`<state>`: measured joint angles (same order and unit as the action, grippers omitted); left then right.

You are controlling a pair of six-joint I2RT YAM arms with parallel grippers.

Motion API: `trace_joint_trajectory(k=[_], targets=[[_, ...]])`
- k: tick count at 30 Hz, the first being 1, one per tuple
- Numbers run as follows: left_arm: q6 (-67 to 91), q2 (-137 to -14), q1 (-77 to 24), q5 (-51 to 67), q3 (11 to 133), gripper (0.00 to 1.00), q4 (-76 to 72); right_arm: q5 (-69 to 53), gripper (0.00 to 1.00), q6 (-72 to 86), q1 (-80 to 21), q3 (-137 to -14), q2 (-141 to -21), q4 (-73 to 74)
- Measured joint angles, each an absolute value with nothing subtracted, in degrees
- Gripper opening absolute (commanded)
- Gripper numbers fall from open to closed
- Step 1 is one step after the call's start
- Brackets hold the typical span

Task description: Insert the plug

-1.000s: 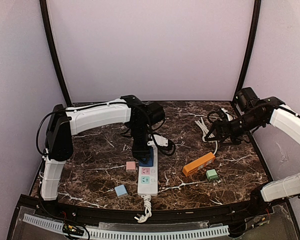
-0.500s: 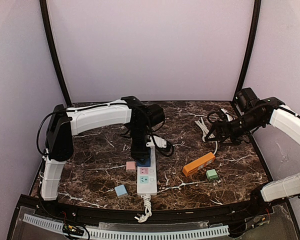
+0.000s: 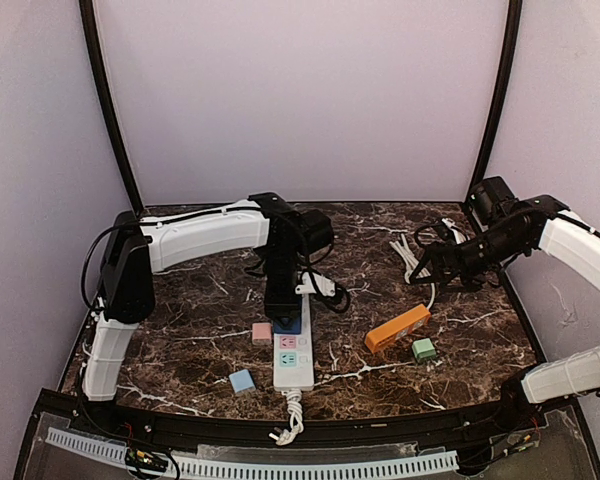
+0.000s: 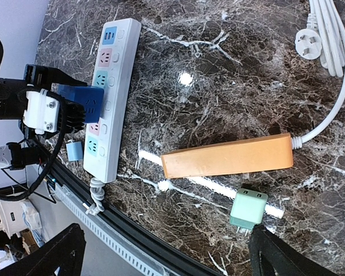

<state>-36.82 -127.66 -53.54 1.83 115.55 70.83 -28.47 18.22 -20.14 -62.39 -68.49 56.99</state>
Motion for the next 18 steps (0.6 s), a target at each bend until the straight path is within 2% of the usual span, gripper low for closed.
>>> trace_joint_trajectory(k=[18], targets=[[-33.7, -129.4, -53.0, 3.0, 117.2, 0.01, 72.1, -28.4, 0.99, 18.1, -20.1, -61.5, -70.2, 57.0]])
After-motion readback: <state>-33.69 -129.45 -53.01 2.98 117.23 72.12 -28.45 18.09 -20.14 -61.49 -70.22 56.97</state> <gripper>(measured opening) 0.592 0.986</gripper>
